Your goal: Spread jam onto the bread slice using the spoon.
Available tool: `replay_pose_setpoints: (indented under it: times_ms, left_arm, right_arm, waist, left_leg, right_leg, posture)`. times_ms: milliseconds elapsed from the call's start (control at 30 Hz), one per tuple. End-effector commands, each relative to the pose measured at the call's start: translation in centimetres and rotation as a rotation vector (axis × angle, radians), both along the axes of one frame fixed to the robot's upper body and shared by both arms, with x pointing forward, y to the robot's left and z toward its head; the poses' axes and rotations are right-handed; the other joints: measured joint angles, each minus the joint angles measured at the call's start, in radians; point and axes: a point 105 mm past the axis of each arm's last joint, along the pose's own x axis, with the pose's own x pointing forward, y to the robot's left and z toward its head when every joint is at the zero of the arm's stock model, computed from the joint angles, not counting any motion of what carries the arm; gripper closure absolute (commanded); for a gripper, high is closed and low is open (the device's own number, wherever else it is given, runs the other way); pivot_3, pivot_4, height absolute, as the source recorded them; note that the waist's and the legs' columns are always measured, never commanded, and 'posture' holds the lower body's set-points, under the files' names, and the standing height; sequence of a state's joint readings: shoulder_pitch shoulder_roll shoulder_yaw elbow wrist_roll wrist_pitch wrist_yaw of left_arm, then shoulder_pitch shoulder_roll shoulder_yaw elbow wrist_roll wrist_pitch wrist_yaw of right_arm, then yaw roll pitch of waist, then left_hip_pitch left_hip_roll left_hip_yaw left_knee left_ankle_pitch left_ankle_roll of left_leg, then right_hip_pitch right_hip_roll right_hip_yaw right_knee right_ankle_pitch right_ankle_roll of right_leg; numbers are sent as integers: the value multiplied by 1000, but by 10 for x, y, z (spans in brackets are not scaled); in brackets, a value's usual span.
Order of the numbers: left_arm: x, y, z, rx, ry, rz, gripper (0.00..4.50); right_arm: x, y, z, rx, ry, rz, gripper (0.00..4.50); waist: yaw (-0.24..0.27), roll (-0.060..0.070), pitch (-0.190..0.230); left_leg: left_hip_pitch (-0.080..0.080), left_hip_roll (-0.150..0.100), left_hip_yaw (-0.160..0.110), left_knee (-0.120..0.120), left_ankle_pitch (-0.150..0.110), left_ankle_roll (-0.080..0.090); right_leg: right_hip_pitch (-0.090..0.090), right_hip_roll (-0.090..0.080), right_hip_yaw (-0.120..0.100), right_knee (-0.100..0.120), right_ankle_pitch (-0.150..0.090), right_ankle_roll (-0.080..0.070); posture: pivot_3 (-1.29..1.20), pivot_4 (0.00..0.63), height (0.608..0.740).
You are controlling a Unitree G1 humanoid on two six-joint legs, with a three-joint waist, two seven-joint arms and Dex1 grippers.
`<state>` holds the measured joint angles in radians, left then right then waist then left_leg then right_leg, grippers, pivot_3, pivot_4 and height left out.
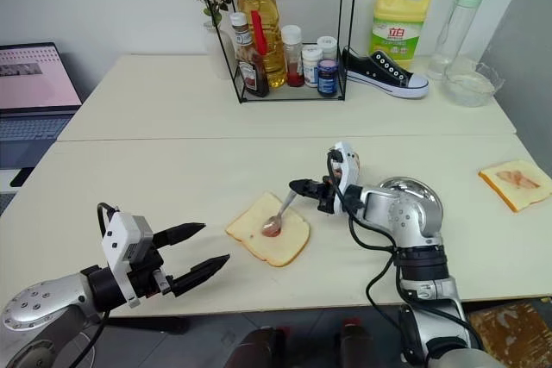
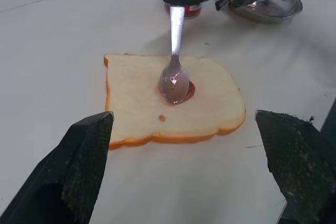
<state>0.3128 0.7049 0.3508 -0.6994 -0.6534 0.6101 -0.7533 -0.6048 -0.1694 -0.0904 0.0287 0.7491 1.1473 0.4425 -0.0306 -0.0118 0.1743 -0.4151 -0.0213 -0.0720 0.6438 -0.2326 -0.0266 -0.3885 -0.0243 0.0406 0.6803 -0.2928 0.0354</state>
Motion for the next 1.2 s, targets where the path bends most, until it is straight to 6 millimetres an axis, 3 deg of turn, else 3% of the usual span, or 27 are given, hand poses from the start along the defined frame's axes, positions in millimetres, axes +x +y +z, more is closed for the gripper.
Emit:
replay_pose_setpoints:
  times_ms: [33, 600, 867, 1200]
  left_arm:
    - [0, -3, 5, 6, -19, -25, 0]
    - [0, -4, 4, 12, -21, -28, 0]
    - [0, -5, 5, 18, -26, -30, 0]
    - [0, -5, 5, 16, -30, -30, 0]
  right_arm:
    - [-4, -7, 12, 21, -24, -6, 4463]
    - [-16, -24, 19, 89, 64, -27, 4463]
    - [-5, -16, -3, 55, 79, -63, 4463]
    - [1, 2, 5, 138, 84, -49, 4463]
  waist:
    - [0, 0, 0]
    - [-1, 0, 0]
    - [-2, 0, 0]
    - [-2, 0, 0]
  left_leg:
    - [0, 0, 0, 0, 0, 0]
    - [0, 0, 0, 0, 0, 0]
    - [0, 0, 0, 0, 0, 0]
    - [0, 0, 0, 0, 0, 0]
  right_leg:
    - [0, 0, 0, 0, 0, 0]
    - [0, 0, 0, 0, 0, 0]
    - [0, 0, 0, 0, 0, 0]
    - [0, 0, 0, 0, 0, 0]
  posture:
    - [0, 150, 740]
    - [0, 150, 740]
    - [0, 150, 740]
    - [0, 150, 740]
